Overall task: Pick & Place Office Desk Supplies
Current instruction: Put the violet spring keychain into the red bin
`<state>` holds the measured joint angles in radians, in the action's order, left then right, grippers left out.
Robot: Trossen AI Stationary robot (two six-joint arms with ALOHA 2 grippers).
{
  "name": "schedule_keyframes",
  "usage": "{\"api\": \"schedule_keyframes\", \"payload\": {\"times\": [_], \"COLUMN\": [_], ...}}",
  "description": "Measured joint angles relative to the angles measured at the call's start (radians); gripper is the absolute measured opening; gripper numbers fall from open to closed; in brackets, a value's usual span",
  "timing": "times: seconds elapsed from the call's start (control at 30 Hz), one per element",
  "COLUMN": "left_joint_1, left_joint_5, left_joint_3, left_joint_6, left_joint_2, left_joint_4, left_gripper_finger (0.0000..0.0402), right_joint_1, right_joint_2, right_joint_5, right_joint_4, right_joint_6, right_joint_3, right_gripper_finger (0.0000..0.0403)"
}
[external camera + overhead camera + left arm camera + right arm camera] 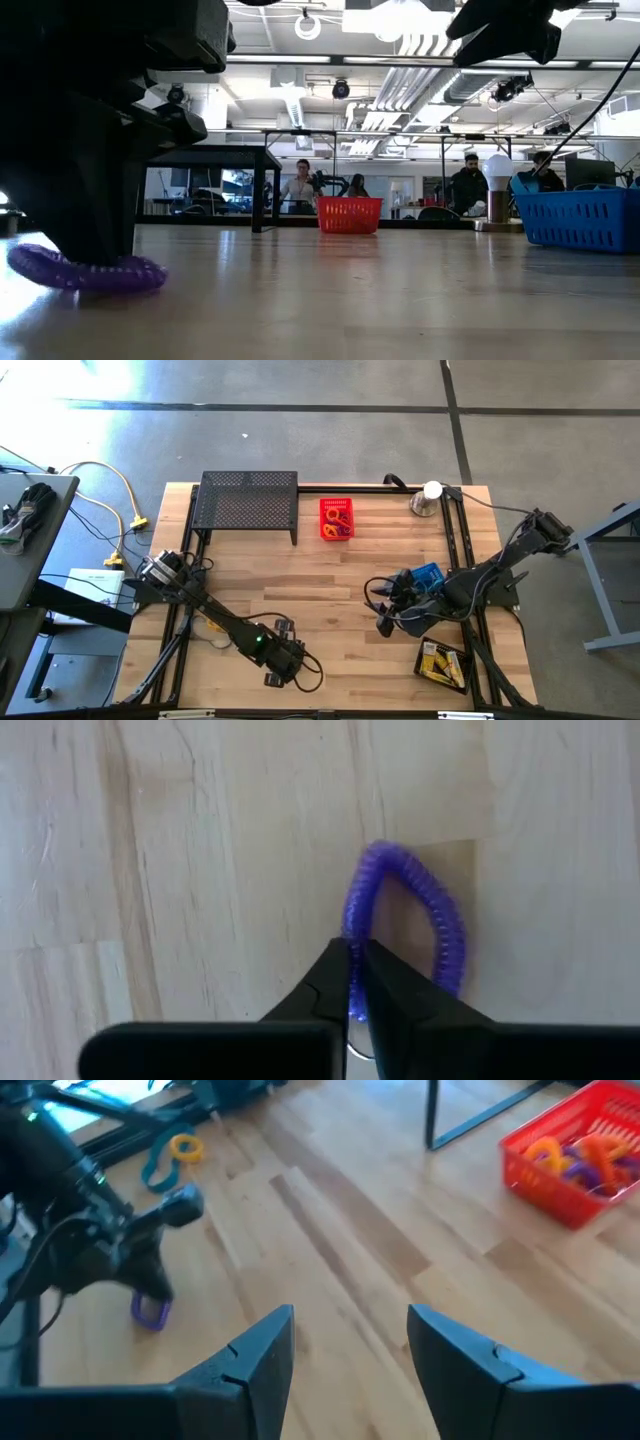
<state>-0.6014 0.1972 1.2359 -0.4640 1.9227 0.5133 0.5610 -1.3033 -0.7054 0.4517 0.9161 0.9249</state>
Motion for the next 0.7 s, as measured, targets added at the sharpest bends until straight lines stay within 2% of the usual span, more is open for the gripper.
{"api": "schedule_keyframes", "payload": {"times": [0.17,0.53,0.7], "left_joint_1": [-0.005,0.027,0.045], "left_joint_5": [0.056,0.310,0.334], "left_joint_3": [-0.004,0.036,0.039], "left_joint_6": [-0.011,-0.001,0.103], "left_joint_2": [-0.038,-0.239,-0.290], "left_joint_4": [0.058,0.024,-0.057], "left_gripper_finger": [0.0004,0.0002,0.0002], "right_joint_1": [0.000,-0.001,-0.038], "right_joint_2": [0.000,-0.022,-0.071], "right_joint_5": [0.093,0.298,0.351], "right_joint_4": [-0.024,-0.201,-0.267], "right_joint_6": [-0.001,-0.002,0.128], "right_joint_3": [0.000,0.000,0.000], "right_gripper_finger": [0.0184,0.0184,0.0184]}}
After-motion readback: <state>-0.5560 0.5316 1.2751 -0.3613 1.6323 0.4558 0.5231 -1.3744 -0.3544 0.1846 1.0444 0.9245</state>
